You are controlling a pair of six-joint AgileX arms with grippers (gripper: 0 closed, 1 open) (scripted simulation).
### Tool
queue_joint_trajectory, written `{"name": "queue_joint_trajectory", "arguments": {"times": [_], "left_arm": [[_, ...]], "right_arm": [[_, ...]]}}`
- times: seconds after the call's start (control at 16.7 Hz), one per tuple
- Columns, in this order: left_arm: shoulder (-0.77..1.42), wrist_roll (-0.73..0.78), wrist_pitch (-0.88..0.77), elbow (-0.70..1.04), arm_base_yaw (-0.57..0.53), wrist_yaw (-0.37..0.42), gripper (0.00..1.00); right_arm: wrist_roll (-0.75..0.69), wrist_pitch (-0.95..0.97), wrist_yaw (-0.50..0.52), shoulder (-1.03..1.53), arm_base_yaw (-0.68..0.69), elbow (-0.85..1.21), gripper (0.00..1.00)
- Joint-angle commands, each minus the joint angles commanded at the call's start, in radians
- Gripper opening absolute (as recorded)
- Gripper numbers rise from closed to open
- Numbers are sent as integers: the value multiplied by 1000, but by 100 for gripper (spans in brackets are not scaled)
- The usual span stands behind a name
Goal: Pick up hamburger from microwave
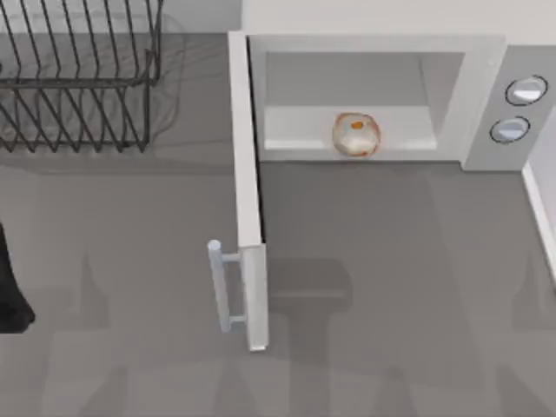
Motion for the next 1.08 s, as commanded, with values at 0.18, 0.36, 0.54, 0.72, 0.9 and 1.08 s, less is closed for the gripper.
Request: {"name": "queue_joint_trajectory", "arguments": {"times": [0.18, 0.36, 0.54, 0.72, 0.9, 1.08], "left_arm": [[0, 0, 0, 0, 0, 0, 100], [0, 0, 0, 0, 0, 0, 100], [0, 0, 0, 0, 0, 0, 100], [0, 0, 0, 0, 0, 0, 100], [0, 0, 0, 0, 0, 0, 100], [0, 0, 0, 0, 0, 0, 100]], "right_arm": [[0, 0, 0, 0, 0, 0, 100], [0, 0, 0, 0, 0, 0, 100], [0, 0, 0, 0, 0, 0, 100], [0, 0, 0, 0, 0, 0, 100], [0, 0, 0, 0, 0, 0, 100], [0, 0, 0, 0, 0, 0, 100]]}}
